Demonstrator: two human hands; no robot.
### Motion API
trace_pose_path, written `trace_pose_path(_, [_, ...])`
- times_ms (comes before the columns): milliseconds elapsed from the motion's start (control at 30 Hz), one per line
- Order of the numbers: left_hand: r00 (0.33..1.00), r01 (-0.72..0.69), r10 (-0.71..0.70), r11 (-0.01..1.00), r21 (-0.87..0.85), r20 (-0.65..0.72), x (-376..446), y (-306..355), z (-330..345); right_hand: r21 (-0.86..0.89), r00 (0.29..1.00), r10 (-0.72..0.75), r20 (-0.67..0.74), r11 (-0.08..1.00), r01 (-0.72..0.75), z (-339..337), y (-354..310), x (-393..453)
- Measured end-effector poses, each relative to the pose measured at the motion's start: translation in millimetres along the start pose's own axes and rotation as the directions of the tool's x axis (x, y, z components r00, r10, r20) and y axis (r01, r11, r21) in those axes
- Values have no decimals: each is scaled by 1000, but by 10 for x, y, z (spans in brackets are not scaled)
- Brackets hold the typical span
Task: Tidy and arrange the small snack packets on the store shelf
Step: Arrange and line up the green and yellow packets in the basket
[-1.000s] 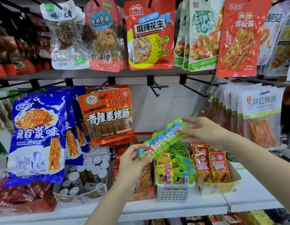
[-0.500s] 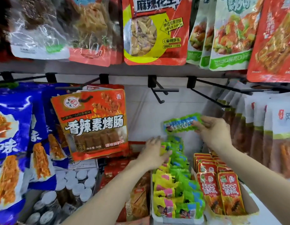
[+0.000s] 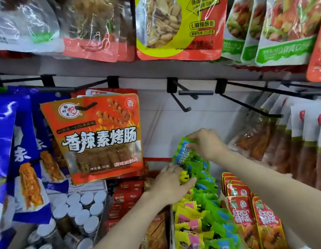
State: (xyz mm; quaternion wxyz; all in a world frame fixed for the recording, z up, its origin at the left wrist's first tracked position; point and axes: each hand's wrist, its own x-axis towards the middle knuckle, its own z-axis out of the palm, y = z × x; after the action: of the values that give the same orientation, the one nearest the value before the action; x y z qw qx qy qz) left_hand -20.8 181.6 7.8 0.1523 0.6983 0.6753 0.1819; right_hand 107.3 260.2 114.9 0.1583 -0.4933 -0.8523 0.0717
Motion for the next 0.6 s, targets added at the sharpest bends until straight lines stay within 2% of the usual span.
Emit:
trace_pose_path(133, [1000, -1, 1, 1000, 9, -7, -1, -38, 19, -54, 994, 21, 106, 998, -15, 393, -114, 173])
trace_pose_path(233, [1000, -9, 9, 1000, -5, -16, 13, -67, 26, -83, 995, 55, 86, 995, -48, 528, -122, 225])
trace_pose_path(400, [997, -27, 21, 996, -90, -69, -15, -77, 75, -189, 997, 72, -38, 979, -78, 395, -54, 229])
trace_pose_path(500, [995, -28, 16, 991, -128, -95, -31, -68, 113, -189, 994, 104, -22, 976, -107, 463, 15, 227])
trace_pose_path(600, [996, -12, 3, 995, -94, -86, -31, -106, 142, -280, 995, 73, 63, 959, -53, 668, -2, 242])
